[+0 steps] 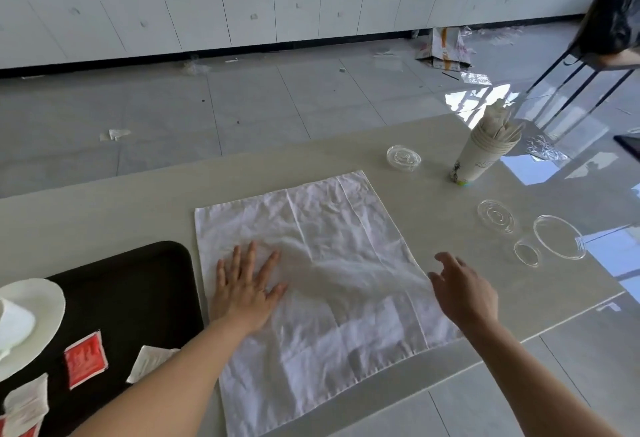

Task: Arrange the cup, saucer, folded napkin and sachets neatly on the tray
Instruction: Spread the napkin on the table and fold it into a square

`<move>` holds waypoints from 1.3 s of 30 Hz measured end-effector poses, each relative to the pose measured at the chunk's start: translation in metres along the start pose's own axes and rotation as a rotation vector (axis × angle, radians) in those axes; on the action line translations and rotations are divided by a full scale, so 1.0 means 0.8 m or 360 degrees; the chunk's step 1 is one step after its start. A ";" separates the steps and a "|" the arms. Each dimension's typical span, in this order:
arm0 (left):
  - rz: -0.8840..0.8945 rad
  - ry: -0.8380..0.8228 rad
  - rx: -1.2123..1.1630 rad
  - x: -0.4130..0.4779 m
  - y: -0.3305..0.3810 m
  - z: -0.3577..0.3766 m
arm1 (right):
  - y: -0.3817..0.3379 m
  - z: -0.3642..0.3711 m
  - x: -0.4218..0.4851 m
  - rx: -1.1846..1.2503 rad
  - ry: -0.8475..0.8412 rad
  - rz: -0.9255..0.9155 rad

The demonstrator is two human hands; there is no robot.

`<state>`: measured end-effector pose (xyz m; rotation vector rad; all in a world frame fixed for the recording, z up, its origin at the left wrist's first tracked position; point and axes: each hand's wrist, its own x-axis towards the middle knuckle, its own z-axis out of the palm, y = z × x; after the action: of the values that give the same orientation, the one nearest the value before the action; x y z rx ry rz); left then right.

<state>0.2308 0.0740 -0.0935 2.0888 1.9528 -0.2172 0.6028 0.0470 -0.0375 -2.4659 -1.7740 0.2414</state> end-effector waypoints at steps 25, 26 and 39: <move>0.0187 0.0009 -0.0034 -0.076 0.011 0.008 | -0.012 0.048 -0.062 -0.0328 -0.0588 -0.0553; 0.0223 0.0059 -0.0135 -0.085 0.011 0.002 | -0.012 0.048 -0.062 -0.0306 -0.0576 -0.0554; 0.0329 0.0436 -0.0230 -0.240 0.006 0.045 | 0.061 0.046 -0.064 0.0231 -0.0174 -0.1158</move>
<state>0.2233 -0.1200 -0.0710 2.2995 1.8097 0.2566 0.6254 -0.0180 -0.0783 -1.5921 -2.4421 0.4176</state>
